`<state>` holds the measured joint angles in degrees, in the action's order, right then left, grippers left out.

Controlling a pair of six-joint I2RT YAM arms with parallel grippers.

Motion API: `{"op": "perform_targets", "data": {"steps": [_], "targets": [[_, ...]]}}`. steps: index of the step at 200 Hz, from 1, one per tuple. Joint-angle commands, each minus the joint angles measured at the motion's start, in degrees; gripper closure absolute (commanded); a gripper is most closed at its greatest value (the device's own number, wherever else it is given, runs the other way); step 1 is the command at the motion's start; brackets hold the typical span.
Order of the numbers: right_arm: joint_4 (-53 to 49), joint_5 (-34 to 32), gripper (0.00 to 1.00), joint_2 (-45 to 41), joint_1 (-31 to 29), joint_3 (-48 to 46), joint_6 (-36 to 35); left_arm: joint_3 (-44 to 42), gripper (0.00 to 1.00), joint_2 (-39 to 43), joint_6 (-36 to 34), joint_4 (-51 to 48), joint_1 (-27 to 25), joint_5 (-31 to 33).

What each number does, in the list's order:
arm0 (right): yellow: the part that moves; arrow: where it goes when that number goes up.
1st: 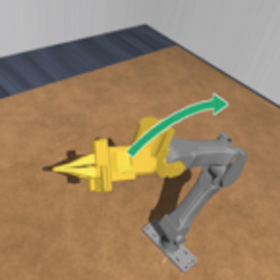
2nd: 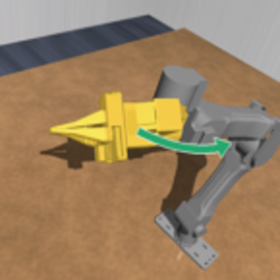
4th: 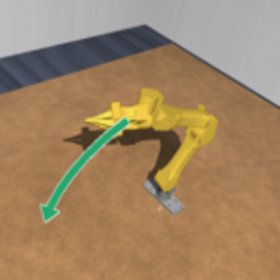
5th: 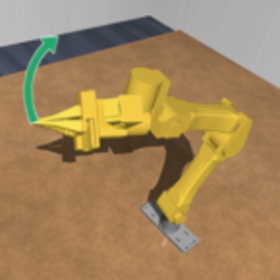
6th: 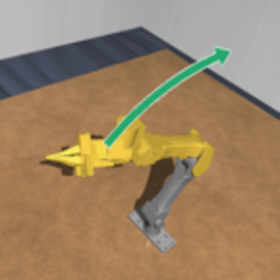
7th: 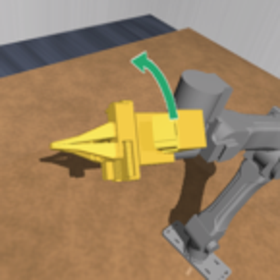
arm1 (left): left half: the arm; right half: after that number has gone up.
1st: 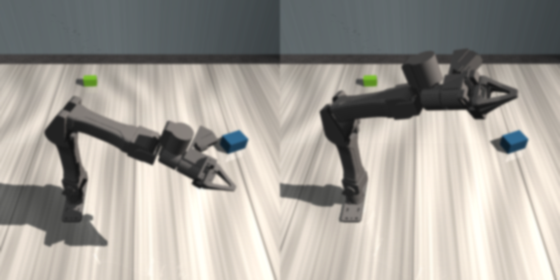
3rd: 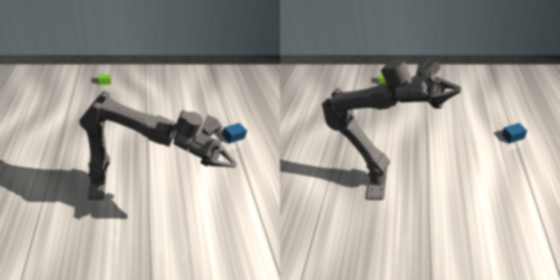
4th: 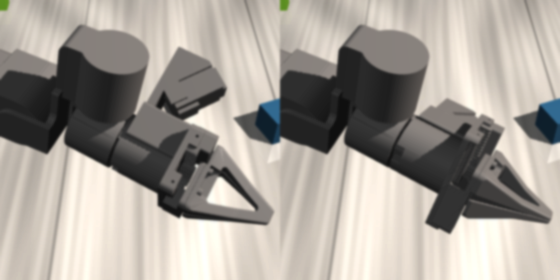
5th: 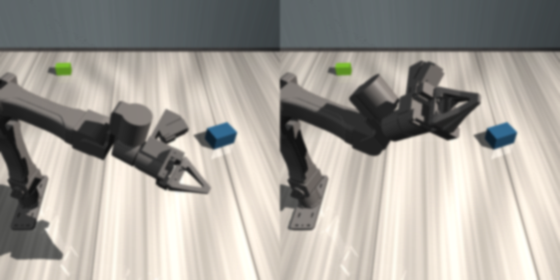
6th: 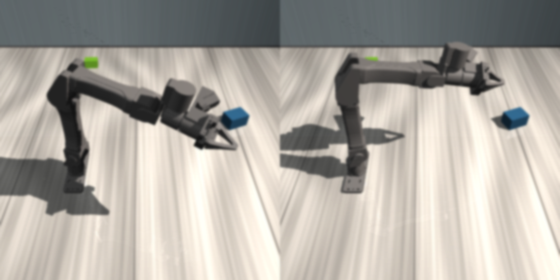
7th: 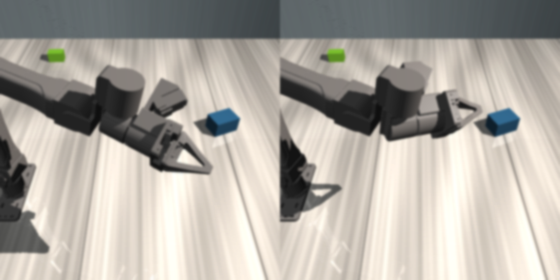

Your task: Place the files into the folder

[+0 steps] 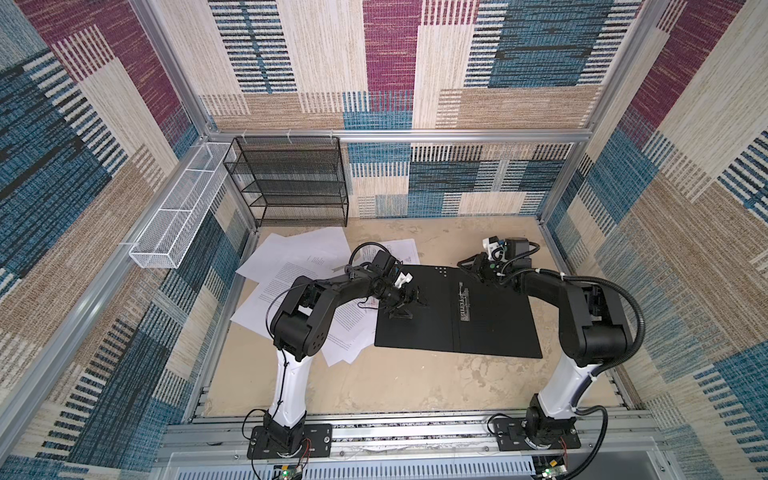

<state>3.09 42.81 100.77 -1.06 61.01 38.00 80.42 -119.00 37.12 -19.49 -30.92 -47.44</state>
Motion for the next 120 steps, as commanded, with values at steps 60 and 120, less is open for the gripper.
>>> {"op": "perform_targets", "data": {"steps": [60,120], "targets": [[-20.9,-25.8,0.00,-17.3,1.4,-16.4,-5.6,-0.5,0.13,21.9,-4.3,-24.8,2.9,29.4],[-21.3,-39.6,0.00,-18.7,1.7,-23.9,1.8,-7.6,0.08,25.8,-3.8,-23.6,10.3,31.5]]}}
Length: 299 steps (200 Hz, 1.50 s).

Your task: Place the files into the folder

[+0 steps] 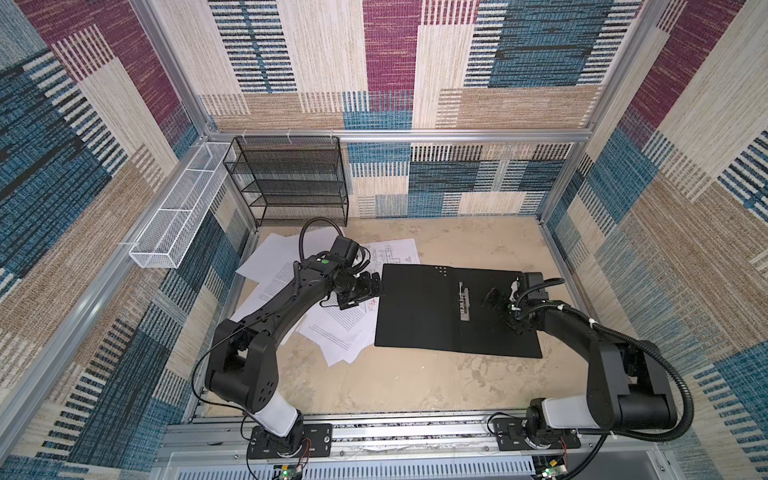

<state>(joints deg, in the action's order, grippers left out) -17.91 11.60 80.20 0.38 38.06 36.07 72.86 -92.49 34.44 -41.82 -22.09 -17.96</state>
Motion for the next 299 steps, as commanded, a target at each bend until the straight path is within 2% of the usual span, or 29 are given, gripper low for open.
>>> {"op": "perform_targets", "data": {"steps": [1,39,70,88,108,125,141,155,185,218,254,299], "targets": [[-0.2,-8.5,0.00,2.0,0.3,-1.0,3.8,0.0,0.08,-0.7,-1.1,-1.2,1.5,2.0],[3.8,-7.5,0.00,7.3,6.6,-1.8,4.6,0.3,0.08,-3.0,-0.3,1.1,4.1,0.6],[4.6,-7.0,0.00,8.4,14.7,-1.3,2.8,1.4,0.08,-6.4,-1.1,1.6,6.2,-0.3],[4.0,-7.7,0.00,7.6,17.1,-1.1,2.1,4.6,0.09,-9.3,-2.6,0.0,6.4,-0.4],[5.1,-4.0,0.00,6.3,17.5,0.2,-0.7,8.3,0.11,-11.9,-3.5,0.8,6.3,-3.3],[4.7,-2.5,0.00,3.8,14.7,3.9,-4.2,11.6,0.13,-14.3,-3.1,2.9,6.3,-6.3],[5.2,-3.1,0.00,0.6,8.8,7.7,-6.5,14.7,0.13,-17.3,-2.2,4.9,6.3,-7.8],[5.6,0.5,0.00,1.9,4.8,12.4,-8.2,18.0,0.13,-21.0,-1.8,6.0,6.2,-9.1],[5.7,7.8,0.00,12.8,-3.1,23.3,-11.9,25.5,0.13,-29.1,-1.5,6.0,5.8,-12.4],[5.6,14.1,0.00,26.5,-9.5,36.9,-13.8,28.8,0.13,-34.2,-1.6,5.7,5.9,-13.1],[2.0,15.5,0.00,41.0,-14.4,55.2,-14.8,29.6,0.13,-36.9,-2.0,6.4,5.8,-14.7],[-4.7,14.8,0.00,54.6,-17.6,72.7,-16.1,27.7,0.13,-38.6,-1.0,0.8,6.9,-8.3]]}}
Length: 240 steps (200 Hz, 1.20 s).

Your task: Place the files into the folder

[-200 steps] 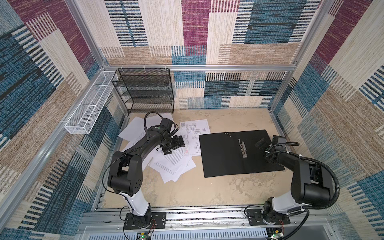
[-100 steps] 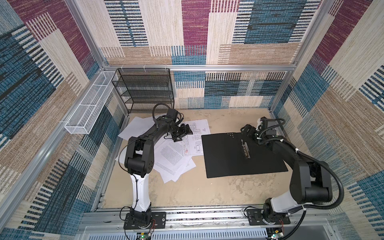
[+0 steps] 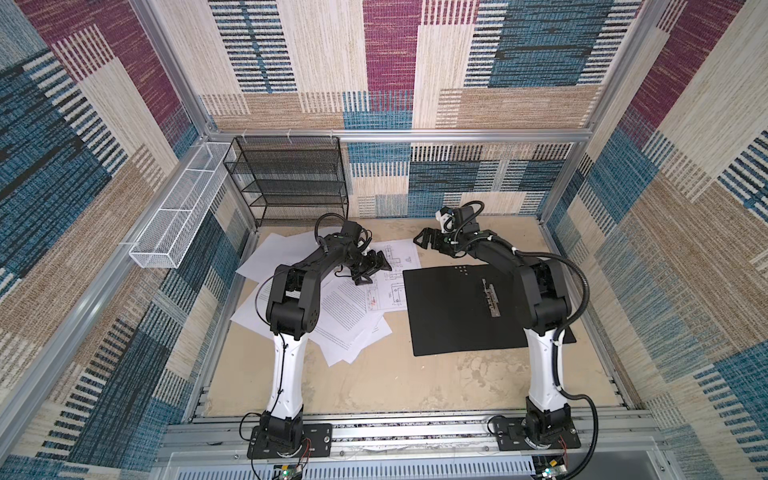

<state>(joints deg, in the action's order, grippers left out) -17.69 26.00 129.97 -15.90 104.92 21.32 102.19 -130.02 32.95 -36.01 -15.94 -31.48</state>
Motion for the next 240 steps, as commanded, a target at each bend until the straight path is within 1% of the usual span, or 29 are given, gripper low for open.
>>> {"op": "perform_targets", "data": {"steps": [1,32,53,76,101,130,193,203,226,240], "targets": [[-5.2,0.3,0.00,5.0,-1.4,6.2,-1.3,-1.8,0.13,-1.0,0.6,-5.0,0.8,5.2],[-7.6,1.0,0.00,9.1,-2.4,10.4,-1.6,-5.0,0.13,-0.6,2.1,-5.2,2.7,7.6],[-10.4,1.0,0.00,11.9,-3.5,13.7,-2.1,-6.5,0.13,-0.3,2.7,-4.5,3.9,7.2],[-11.1,1.7,0.01,13.5,-4.7,14.3,-1.2,-7.1,0.13,0.1,2.6,-4.5,4.3,8.1],[-10.9,5.8,0.00,14.8,-6.0,14.6,0.1,-8.1,0.13,0.3,2.8,-4.5,4.9,8.5],[-12.6,9.1,0.00,16.8,-7.4,17.6,0.7,-9.7,0.13,1.0,3.0,-3.7,6.0,8.6],[-6.4,22.9,0.01,18.6,-8.0,18.7,5.2,-10.3,0.13,1.0,3.1,-3.6,6.7,8.6],[-6.1,24.2,0.00,18.9,-8.0,19.5,5.8,-10.6,0.13,1.2,3.1,-3.6,7.1,8.8],[-2.0,30.6,0.01,20.1,-8.0,20.3,8.4,-11.7,0.13,2.0,3.7,-3.5,8.6,9.0],[-1.6,32.2,0.00,21.4,-8.2,22.6,9.3,-12.7,0.14,2.7,4.2,-3.0,9.9,8.9]]}}
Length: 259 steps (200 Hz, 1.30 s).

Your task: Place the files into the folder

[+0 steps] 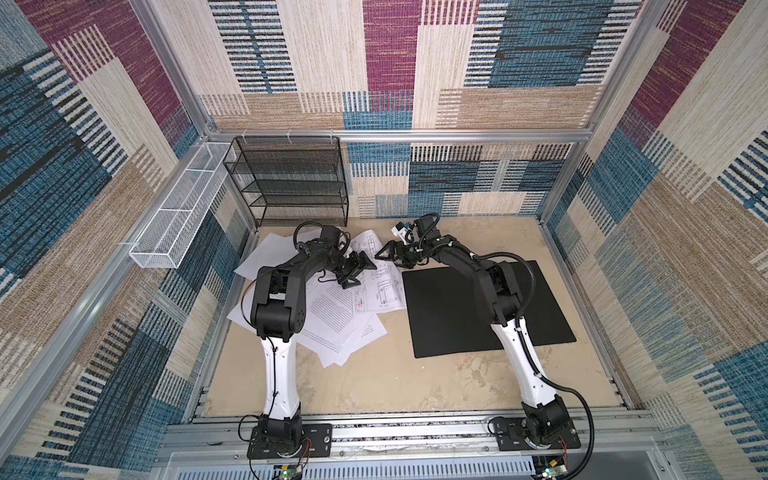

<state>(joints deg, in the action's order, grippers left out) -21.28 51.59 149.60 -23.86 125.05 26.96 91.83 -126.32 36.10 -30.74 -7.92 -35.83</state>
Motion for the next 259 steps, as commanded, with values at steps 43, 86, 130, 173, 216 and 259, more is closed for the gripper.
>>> {"op": "perform_targets", "data": {"steps": [43,86,130,173,216,259], "targets": [[4.5,10.2,0.00,2.8,-0.8,5.2,7.1,-4.4,0.14,0.2,2.1,-7.1,5.3,12.6],[7.5,10.6,0.01,1.0,-3.2,1.6,9.9,-5.2,0.14,-0.2,2.7,-6.2,6.4,12.3],[8.5,6.9,0.00,-4.9,-4.7,-9.6,11.3,-6.1,0.14,-0.4,2.9,-5.5,6.5,11.4],[16.6,3.5,0.00,-16.3,-5.5,-30.6,17.5,-5.9,0.14,-1.0,2.8,-5.4,6.9,11.2],[25.2,3.8,0.00,-19.4,-6.6,-40.9,23.2,-6.3,0.14,-0.9,2.5,-5.1,7.3,10.7],[31.2,1.5,0.00,-22.4,-7.4,-47.3,27.5,-6.2,0.14,-0.7,2.1,-5.2,7.4,10.8]]}}
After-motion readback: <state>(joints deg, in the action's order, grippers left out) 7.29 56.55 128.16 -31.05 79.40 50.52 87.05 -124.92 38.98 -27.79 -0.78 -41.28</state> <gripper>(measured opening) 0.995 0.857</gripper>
